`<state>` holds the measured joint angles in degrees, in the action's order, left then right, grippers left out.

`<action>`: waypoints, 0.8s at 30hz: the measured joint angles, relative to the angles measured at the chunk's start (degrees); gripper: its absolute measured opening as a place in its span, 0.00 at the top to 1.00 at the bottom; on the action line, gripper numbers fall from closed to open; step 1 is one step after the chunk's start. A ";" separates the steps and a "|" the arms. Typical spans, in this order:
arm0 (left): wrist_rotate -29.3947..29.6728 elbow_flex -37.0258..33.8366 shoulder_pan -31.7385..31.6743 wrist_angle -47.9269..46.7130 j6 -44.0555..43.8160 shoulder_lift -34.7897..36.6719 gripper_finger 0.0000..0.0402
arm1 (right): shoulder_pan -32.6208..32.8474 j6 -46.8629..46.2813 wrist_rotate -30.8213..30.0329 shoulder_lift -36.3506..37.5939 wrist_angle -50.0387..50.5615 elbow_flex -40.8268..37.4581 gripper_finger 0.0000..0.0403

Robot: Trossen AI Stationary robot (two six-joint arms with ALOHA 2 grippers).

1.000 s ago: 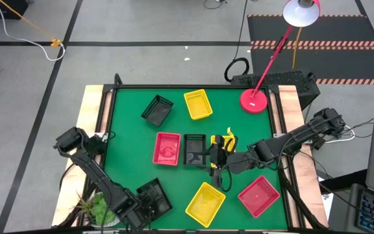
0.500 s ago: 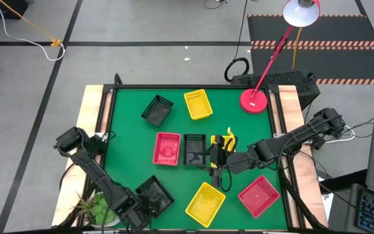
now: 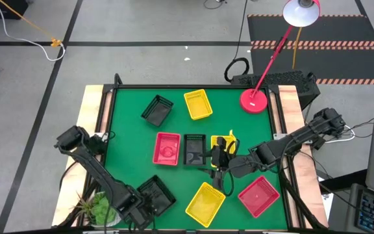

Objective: Stack baskets by color
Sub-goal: Stack the bottom black bin on top of the middle black bin

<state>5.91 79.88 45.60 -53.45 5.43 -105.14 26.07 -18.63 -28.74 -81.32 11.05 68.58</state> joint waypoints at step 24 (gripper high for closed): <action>10.07 28.15 -4.28 -31.34 4.59 0.09 0.98 | 3.69 -3.29 -3.53 -0.22 -0.02 0.00 0.44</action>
<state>15.98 108.03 41.32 -84.79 10.02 -105.06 29.76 -21.93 -32.27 -81.54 11.03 68.58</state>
